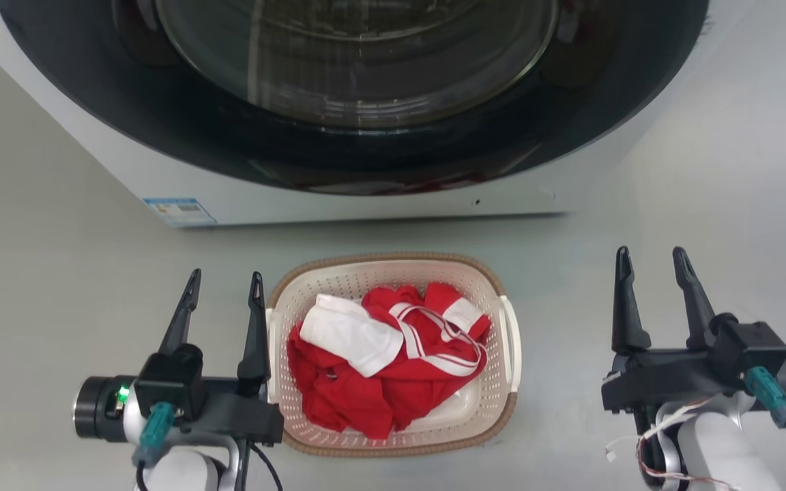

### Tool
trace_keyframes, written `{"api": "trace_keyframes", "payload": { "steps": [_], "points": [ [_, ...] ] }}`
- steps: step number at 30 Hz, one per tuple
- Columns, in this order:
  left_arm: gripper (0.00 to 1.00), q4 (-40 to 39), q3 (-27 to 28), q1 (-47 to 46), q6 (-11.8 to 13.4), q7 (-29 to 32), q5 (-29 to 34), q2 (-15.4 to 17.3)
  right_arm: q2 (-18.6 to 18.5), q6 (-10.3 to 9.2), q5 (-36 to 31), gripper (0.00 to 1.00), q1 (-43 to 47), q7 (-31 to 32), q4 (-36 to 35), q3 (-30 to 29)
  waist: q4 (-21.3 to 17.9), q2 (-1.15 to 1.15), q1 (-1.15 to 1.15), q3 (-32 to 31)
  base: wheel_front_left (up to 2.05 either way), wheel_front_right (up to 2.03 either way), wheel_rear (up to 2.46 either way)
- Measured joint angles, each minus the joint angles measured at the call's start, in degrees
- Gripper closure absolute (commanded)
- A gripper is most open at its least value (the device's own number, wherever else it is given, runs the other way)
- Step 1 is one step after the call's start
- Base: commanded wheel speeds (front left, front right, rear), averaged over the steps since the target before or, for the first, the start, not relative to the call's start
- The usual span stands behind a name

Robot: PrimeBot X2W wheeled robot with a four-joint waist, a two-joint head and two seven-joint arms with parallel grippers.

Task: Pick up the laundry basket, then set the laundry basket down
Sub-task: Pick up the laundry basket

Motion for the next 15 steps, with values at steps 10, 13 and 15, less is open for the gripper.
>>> {"api": "trace_keyframes", "payload": {
  "steps": [10, 13, 15],
  "points": [
    [0.0, 8.0, 0.4, -7.0, 0.0, 0.0, -2.4, -0.3, 0.0, 0.48, 0.0, 0.0, -7.5, -0.1, 6.6, -0.4, 0.9, 0.0, -0.01, 8.4, 0.0, 0.0, 0.0],
    [0.0, 10.3, 0.2, -9.5, 0.0, 0.0, -2.6, -0.5, -0.1, 0.49, -0.2, 0.0, -9.8, -0.1, 8.5, -0.4, 1.3, 0.0, 0.0, 11.0, 0.0, 0.0, 0.0],
    [0.0, 11.5, -0.5, -11.1, 0.0, 0.0, -3.2, -0.5, -0.1, 0.57, -0.2, 0.0, -11.2, -0.1, 9.6, -0.3, 1.5, 0.0, 0.0, 12.7, 0.0, 0.0, 0.0]
  ]
}}
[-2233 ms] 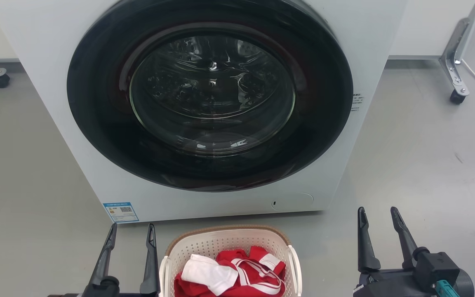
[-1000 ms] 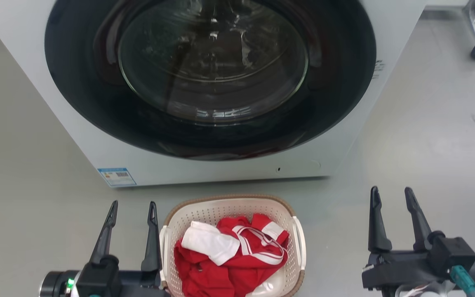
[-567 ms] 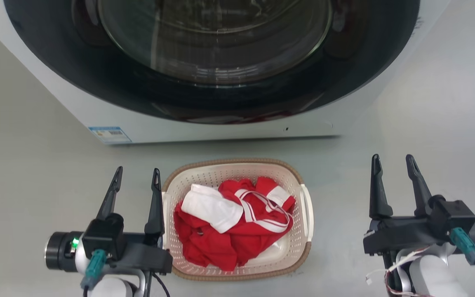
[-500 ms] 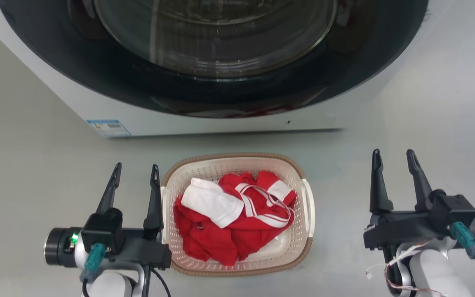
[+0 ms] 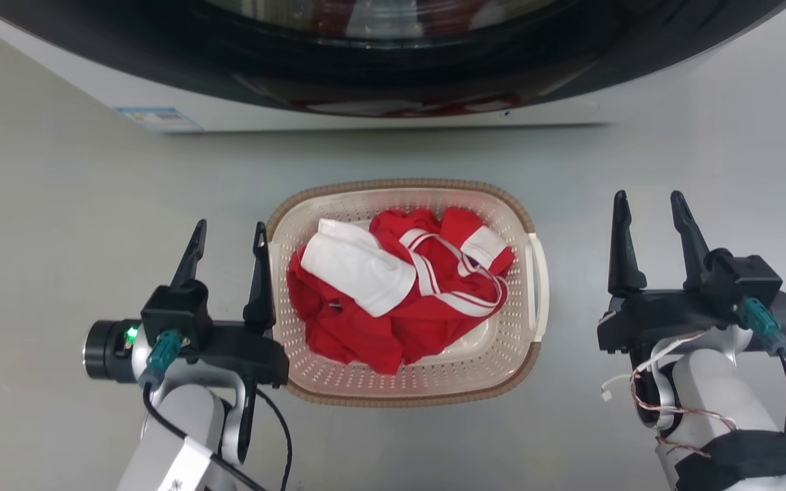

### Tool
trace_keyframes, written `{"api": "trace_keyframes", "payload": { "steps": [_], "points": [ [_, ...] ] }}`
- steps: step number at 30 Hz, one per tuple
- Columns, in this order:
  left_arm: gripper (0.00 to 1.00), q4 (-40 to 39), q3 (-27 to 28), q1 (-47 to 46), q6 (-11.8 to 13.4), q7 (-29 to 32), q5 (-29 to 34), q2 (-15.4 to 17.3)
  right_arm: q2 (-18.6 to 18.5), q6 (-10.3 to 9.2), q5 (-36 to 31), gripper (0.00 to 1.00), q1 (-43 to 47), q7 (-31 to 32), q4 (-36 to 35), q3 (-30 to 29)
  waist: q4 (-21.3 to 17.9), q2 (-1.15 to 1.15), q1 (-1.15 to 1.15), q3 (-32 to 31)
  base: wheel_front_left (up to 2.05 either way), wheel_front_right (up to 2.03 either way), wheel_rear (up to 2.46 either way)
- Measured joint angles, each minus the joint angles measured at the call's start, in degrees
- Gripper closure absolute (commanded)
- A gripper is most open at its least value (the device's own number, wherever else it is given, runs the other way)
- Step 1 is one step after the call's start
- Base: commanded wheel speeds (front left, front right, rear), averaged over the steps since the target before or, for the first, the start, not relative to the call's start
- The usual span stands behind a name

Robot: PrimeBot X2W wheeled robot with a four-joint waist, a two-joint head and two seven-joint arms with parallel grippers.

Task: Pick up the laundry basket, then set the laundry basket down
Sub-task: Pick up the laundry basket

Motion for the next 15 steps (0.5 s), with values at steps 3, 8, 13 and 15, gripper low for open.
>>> {"api": "trace_keyframes", "payload": {
  "steps": [3, 8, 13, 15],
  "points": [
    [0.0, 2.1, -1.2, -2.6, 0.0, 0.0, -1.9, -0.1, -0.1, 0.21, -0.1, 0.0, -2.3, 0.0, 2.3, 0.3, 0.4, 0.0, 0.0, 2.5, 0.0, 0.0, 0.0],
    [0.0, 6.5, -2.7, -4.3, 0.1, 0.0, -3.7, -0.2, -0.1, 0.44, -0.2, 0.0, -3.9, 0.0, 6.9, 1.0, 1.3, 0.0, 0.0, 6.0, 0.0, 0.0, 0.0],
    [0.0, 10.2, -3.9, -4.8, 0.5, 0.0, -6.0, -0.2, -0.1, 0.45, -0.2, 0.0, -4.3, 0.0, 10.1, 1.4, 2.0, 0.0, -0.01, 8.0, 0.0, 0.0, 0.0],
    [0.0, 12.1, -4.7, -5.6, 0.5, 0.0, -6.9, -0.3, -0.1, 0.53, -0.1, 0.0, -4.6, 0.0, 11.7, 1.7, 2.3, 0.0, -0.01, 8.6, 0.0, 0.0, 0.0]
  ]
}}
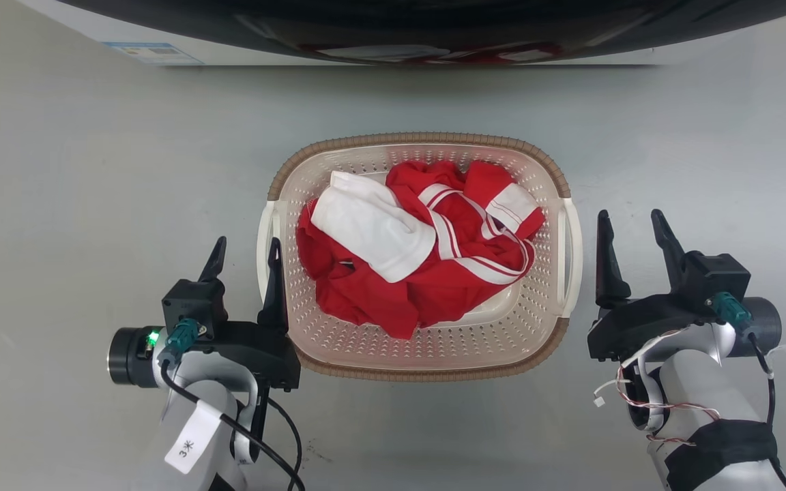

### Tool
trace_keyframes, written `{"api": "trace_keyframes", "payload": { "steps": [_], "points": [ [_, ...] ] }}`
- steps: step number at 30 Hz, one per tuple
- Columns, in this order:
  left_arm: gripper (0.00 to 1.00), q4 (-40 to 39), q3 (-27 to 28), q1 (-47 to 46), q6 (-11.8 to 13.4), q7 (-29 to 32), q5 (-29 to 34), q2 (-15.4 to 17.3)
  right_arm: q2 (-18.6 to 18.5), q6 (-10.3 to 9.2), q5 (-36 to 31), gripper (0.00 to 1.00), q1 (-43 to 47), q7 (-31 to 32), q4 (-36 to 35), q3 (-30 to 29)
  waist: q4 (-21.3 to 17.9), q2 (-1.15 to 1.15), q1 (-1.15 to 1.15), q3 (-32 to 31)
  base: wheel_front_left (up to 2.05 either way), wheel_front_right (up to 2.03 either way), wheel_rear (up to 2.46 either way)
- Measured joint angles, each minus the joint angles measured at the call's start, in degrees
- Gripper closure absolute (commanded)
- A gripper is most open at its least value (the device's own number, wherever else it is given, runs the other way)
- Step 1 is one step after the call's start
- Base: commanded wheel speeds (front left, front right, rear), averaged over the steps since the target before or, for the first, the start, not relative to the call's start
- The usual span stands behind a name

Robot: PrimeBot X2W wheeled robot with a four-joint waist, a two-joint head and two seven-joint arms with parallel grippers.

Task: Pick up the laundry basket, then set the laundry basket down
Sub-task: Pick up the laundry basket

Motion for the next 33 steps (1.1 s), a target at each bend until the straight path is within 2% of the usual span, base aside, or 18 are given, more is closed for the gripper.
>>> {"api": "trace_keyframes", "payload": {
  "steps": [17, 33],
  "points": [
    [0.0, 8.0, -3.6, -5.1, 0.0, 0.0, -5.5, -0.1, 0.0, 0.18, 0.2, 0.0, -4.4, 0.0, 4.2, 1.5, -0.1, -0.01, 0.0, 4.6, 0.0, 0.0, 0.0],
    [0.0, 13.8, -5.4, -9.1, 0.0, 0.0, -7.5, -0.1, 0.0, 0.67, 0.2, 0.0, -6.0, 0.0, 6.6, 2.5, 0.8, -0.01, 0.0, 8.3, 0.0, 0.0, 0.0]
  ]
}}
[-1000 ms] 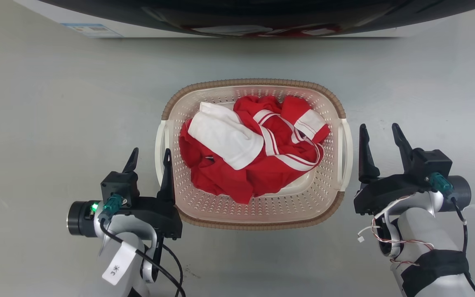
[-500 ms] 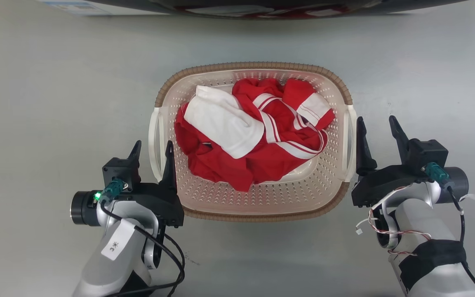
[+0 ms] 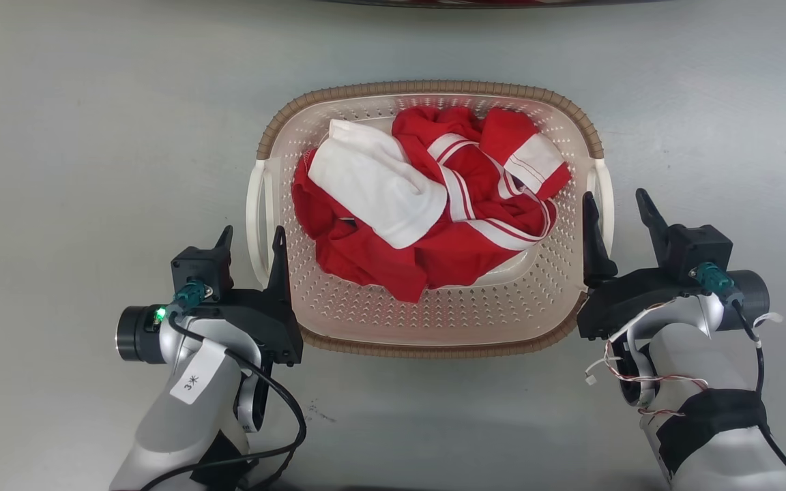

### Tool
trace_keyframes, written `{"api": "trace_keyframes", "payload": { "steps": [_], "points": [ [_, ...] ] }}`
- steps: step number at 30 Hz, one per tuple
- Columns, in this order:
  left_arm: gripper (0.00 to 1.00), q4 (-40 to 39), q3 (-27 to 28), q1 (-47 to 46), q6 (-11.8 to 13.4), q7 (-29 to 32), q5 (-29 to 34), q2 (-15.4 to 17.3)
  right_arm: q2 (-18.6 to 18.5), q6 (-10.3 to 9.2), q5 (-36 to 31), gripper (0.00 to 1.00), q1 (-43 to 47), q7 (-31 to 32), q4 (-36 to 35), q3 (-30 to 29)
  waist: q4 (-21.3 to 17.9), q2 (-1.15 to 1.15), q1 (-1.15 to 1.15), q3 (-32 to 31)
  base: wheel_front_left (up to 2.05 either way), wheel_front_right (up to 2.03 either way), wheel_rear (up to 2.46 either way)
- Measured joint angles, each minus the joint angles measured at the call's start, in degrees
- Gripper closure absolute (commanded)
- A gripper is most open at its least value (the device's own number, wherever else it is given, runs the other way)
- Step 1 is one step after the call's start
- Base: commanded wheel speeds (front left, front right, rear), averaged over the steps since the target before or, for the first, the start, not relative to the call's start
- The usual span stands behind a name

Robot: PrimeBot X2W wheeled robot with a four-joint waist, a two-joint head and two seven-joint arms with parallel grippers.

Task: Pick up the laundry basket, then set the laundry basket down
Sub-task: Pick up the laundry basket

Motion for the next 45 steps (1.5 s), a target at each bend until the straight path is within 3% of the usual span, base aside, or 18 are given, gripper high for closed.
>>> {"api": "trace_keyframes", "payload": {
  "steps": [18, 31, 32, 33, 34, 35, 36, 37, 45],
  "points": [
    [0.0, 4.3, -4.9, -2.8, -0.5, 0.0, -4.7, -0.1, 0.0, 0.15, 1.6, 0.0, -1.4, 0.0, 4.9, 2.4, 0.6, -0.01, 0.0, 1.1, 0.0, 0.0, 0.0],
    [0.0, 5.2, -10.3, -6.0, -1.0, 0.0, -8.9, -0.1, 0.0, -1.35, 3.9, 0.0, -4.4, 0.0, 7.5, 4.9, 1.4, -0.01, 0.0, 2.3, 0.0, 0.0, 0.0],
    [0.09, 5.3, -10.9, -6.1, -1.0, 0.0, -9.3, -0.1, 0.0, -1.38, 4.1, 0.0, -4.6, 0.0, 7.8, 5.1, 1.5, -0.01, 0.0, 2.4, 0.0, 0.0, 0.0],
    [0.36, 5.4, -11.4, -6.1, -1.0, 0.0, -9.5, -0.1, 0.0, -1.63, 4.1, 0.12, -4.8, 0.0, 8.4, 5.3, 1.5, -0.01, 0.0, 2.4, 0.0, 0.0, 0.0],
    [0.52, 5.6, -11.7, -6.1, -1.0, 0.0, -9.9, -0.1, 0.0, -1.86, 4.1, 0.41, -5.1, 0.0, 8.8, 5.5, 1.6, -0.01, 0.0, 2.5, 0.0, 0.0, 0.0],
    [0.85, 5.8, -12.3, -6.1, -1.0, 0.2, -10.3, -0.1, 0.0, -1.88, 4.3, 0.53, -5.3, 0.0, 9.1, 5.7, 1.6, -0.01, 0.0, 2.5, 0.0, 0.0, 0.0],
    [1.0, 6.0, -12.9, -6.1, -1.0, 0.3, -10.6, 0.0, 0.0, -2.15, 4.5, 0.62, -5.4, 0.0, 9.3, 5.9, 1.7, -0.01, 0.0, 2.5, 0.0, 0.0, 0.0],
    [1.0, 6.1, -13.3, -6.2, -1.1, 0.4, -10.6, 0.2, 0.0, -2.32, 4.6, 0.98, -5.5, 0.0, 9.5, 6.0, 1.7, -0.01, 0.0, 2.5, 0.0, 0.0, 0.0],
    [1.0, 6.4, -16.0, -6.9, -1.0, 0.4, -13.7, 0.2, -0.5, -3.03, 6.9, 1.0, -6.1, -0.1, 11.3, 6.4, 2.1, -0.01, 0.0, 2.3, 0.0, 0.0, 0.0]
  ]
}}
